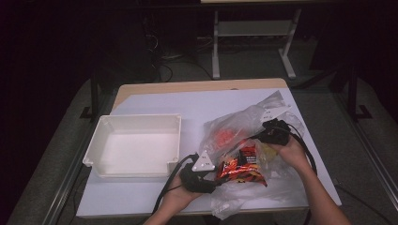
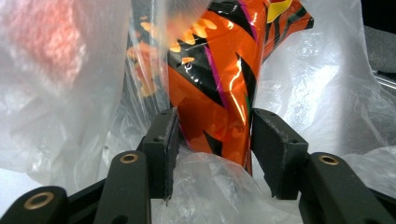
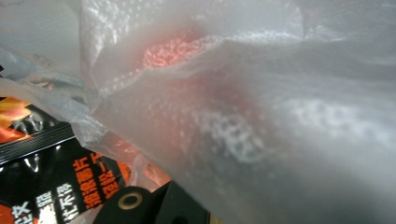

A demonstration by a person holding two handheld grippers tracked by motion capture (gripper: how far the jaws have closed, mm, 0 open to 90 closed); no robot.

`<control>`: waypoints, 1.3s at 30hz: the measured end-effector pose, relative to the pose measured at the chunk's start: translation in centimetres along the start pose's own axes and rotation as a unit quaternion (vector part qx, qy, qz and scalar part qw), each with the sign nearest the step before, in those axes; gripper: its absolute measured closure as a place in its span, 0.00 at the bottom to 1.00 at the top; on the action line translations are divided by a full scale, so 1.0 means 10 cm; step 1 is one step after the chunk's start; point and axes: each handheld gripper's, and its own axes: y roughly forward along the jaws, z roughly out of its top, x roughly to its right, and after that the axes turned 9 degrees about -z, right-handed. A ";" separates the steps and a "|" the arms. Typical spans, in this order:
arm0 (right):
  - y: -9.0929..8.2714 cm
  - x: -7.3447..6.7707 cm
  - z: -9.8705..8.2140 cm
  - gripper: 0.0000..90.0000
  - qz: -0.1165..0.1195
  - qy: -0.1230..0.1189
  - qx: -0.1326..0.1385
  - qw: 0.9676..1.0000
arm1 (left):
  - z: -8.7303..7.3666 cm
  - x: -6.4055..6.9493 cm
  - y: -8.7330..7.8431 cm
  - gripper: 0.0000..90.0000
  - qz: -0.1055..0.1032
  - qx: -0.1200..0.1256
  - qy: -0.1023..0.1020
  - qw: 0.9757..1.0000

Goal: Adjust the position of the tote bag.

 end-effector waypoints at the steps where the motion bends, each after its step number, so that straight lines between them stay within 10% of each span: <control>1: 0.00 0.01 0.00 0.99 -0.002 -0.001 -0.001 1.000 | 0.00 0.00 0.00 0.57 0.000 0.000 0.000 1.000; 24: 0.18 0.26 -0.10 1.00 -0.015 0.054 -0.022 0.998 | -0.03 -0.02 0.00 0.50 -0.005 0.010 -0.008 1.000; 39: -0.39 0.05 -0.07 0.80 0.006 0.038 0.021 0.999 | -0.03 -0.02 -0.05 0.50 -0.005 0.021 -0.011 1.000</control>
